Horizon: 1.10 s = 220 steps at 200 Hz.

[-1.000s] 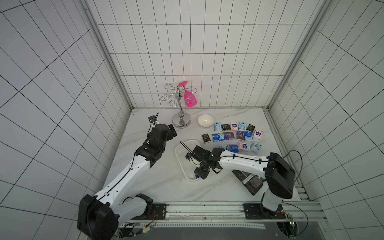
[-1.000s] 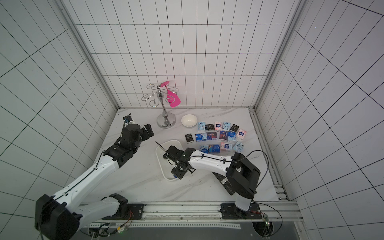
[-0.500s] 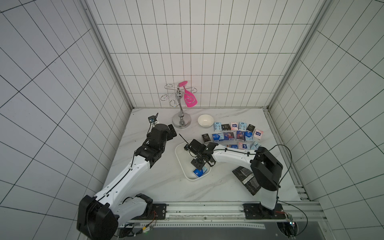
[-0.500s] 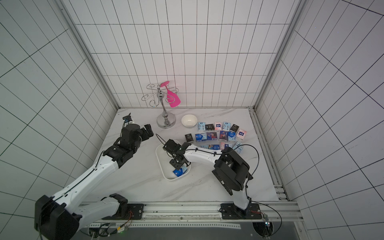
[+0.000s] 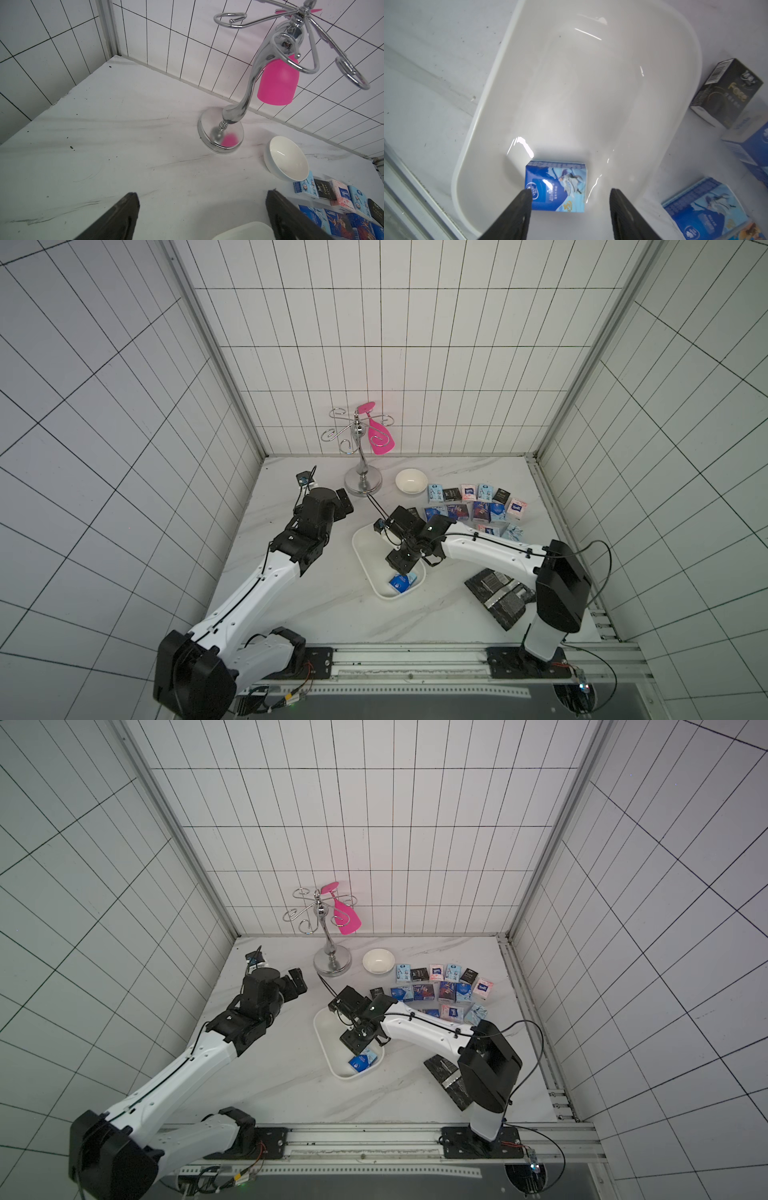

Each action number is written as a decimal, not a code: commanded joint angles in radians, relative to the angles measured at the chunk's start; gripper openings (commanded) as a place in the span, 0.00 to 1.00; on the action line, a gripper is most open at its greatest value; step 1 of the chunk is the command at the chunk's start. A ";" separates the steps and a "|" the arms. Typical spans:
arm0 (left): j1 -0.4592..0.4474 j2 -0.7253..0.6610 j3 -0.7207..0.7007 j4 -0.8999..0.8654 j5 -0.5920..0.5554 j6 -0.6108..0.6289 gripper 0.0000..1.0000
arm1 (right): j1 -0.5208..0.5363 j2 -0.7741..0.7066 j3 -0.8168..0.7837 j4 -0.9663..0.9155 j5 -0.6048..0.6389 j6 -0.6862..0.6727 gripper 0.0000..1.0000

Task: Take the pocket tissues out of the storage box
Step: Pick up the pocket tissues from the storage box.

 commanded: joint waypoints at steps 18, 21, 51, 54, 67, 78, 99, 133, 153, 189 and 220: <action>0.004 -0.021 -0.011 -0.001 0.009 -0.001 0.99 | 0.039 0.052 0.021 -0.122 -0.013 -0.028 0.65; 0.004 -0.022 -0.011 -0.002 0.010 -0.002 0.99 | 0.039 0.061 0.026 -0.124 -0.004 -0.026 0.65; 0.004 -0.040 -0.017 -0.008 0.001 0.002 0.99 | 0.030 0.128 0.049 -0.132 0.042 0.002 0.64; 0.004 -0.041 -0.017 -0.008 0.001 0.003 0.99 | 0.027 0.132 0.049 -0.130 0.042 0.005 0.64; 0.004 -0.045 -0.019 -0.008 0.002 0.003 0.99 | 0.017 0.142 0.044 -0.125 0.051 0.022 0.64; 0.004 -0.045 -0.019 -0.006 0.004 0.002 0.99 | 0.006 0.147 0.040 -0.120 0.055 0.030 0.64; 0.004 -0.040 -0.017 -0.006 0.010 0.000 0.99 | -0.010 0.160 0.039 -0.120 0.052 0.044 0.65; 0.004 -0.035 -0.017 -0.004 0.010 0.000 0.98 | -0.015 0.223 0.066 -0.139 0.018 0.049 0.67; 0.004 -0.037 -0.016 -0.005 0.008 0.002 0.99 | -0.015 0.269 0.084 -0.143 0.011 0.055 0.67; 0.004 -0.031 -0.017 -0.003 0.009 0.003 0.98 | -0.015 0.301 0.098 -0.108 -0.046 0.068 0.68; 0.004 -0.028 -0.015 -0.001 0.009 0.003 0.99 | -0.014 0.324 0.117 -0.094 -0.102 0.067 0.66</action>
